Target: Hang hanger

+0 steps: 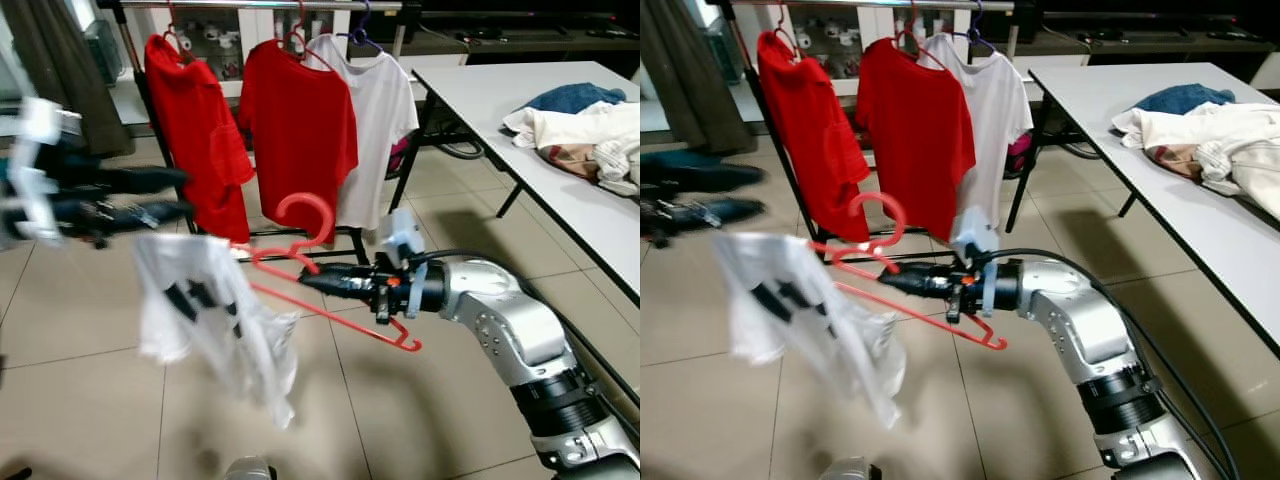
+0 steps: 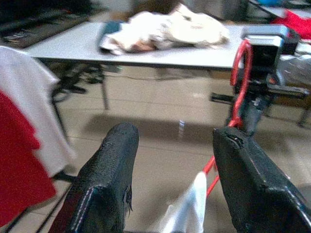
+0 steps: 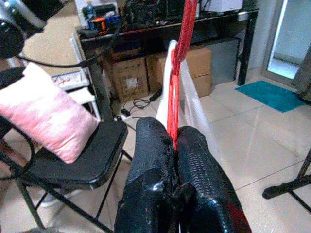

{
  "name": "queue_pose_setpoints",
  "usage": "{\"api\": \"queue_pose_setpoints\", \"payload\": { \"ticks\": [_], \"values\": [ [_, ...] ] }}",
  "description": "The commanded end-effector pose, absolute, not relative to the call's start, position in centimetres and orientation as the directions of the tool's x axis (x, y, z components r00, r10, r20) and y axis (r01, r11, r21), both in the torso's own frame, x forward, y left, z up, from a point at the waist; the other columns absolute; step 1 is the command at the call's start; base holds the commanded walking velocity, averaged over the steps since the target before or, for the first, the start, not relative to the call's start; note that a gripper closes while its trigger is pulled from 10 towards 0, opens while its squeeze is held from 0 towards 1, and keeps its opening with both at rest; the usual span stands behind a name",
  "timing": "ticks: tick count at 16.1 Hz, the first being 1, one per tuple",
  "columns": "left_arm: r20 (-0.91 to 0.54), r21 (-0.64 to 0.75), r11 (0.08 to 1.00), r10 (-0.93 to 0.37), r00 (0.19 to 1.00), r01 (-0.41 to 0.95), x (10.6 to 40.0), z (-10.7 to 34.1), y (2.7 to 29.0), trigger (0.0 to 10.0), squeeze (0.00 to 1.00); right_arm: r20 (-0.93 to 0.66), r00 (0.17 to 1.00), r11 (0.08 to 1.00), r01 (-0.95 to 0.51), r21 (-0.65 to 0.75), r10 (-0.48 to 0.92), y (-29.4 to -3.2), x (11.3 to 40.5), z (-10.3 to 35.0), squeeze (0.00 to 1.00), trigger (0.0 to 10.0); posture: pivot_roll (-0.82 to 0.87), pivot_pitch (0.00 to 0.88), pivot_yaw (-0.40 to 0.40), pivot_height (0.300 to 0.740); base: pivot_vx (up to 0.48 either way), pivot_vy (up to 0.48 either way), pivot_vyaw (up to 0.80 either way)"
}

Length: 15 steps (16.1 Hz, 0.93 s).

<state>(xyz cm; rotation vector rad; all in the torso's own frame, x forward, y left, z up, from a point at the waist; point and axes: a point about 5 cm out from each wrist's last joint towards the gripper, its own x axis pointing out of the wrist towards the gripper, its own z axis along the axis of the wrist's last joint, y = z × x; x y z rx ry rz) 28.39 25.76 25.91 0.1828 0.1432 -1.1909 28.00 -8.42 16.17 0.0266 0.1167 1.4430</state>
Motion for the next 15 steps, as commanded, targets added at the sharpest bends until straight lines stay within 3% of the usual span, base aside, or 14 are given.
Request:
{"api": "queue_pose_setpoints", "payload": {
  "ticks": [1,3,4,5,8,12,13,14,15],
  "values": [
    [-0.249,0.056,0.27,-0.928,0.276,0.961,28.2,25.8,24.2,10.0,1.0,-0.057,0.085,0.086,-0.996,0.023,0.995,-8.3,28.0,17.3,0.0,10.0,0.08,0.001,0.04,0.74,0.0,0.0,0.0],
    [-0.262,0.04,0.222,-0.939,0.224,0.974,28.1,25.6,23.4,10.0,0.99,-0.07,0.07,0.071,-0.997,0.014,0.995,-8.3,28.0,17.3,0.0,10.0,0.07,0.002,0.043,0.74,0.0,0.0,0.0],
    [-0.299,0.038,0.206,-0.931,0.208,0.978,27.9,25.4,23.4,10.0,0.15,-0.076,0.062,0.062,-0.998,0.009,0.995,-8.5,27.9,17.3,0.0,10.0,0.07,0.001,0.047,0.74,0.0,0.0,0.0],
    [-0.351,0.047,0.2,-0.914,0.204,0.979,27.9,25.0,23.6,10.0,0.0,-0.08,0.055,0.055,-0.998,0.004,0.995,-8.6,27.9,17.3,0.0,10.0,0.07,0.0,0.048,0.74,0.0,0.0,0.0],
    [-0.497,0.101,0.211,-0.836,0.233,0.972,28.1,24.0,24.6,10.0,0.0,-0.091,0.027,0.026,-1.0,-0.01,0.995,-9.0,27.7,17.4,0.0,10.0,0.07,0.0,0.05,0.74,0.0,0.0,0.0],
    [-0.502,0.057,0.173,-0.847,0.178,0.983,27.5,23.8,24.0,10.0,0.0,-0.093,0.02,0.019,-1.0,-0.01,0.995,-8.8,27.6,17.3,0.0,10.0,0.07,0.0,0.051,0.74,0.0,0.0,0.0],
    [-0.504,0.043,0.159,-0.849,0.159,0.986,27.4,23.6,23.8,8.4,0.0,-0.096,0.03,0.029,-1.0,-0.009,0.995,-8.7,27.8,17.2,0.0,10.0,0.07,0.0,0.052,0.74,0.0,0.0,0.0],
    [-0.529,0.033,0.153,-0.836,0.148,0.988,27.3,23.1,23.8,0.2,0.0,-0.096,0.037,0.036,-0.999,-0.009,0.995,-8.7,27.9,17.1,0.0,10.0,0.07,0.0,0.052,0.74,0.0,0.0,0.0],
    [-0.538,0.025,0.151,-0.831,0.141,0.988,27.2,22.9,23.9,0.0,0.0,-0.095,0.037,0.037,-0.999,-0.009,0.995,-8.6,27.9,17.2,0.0,10.0,0.07,0.0,0.051,0.74,0.0,0.0,0.0]
  ]
}}
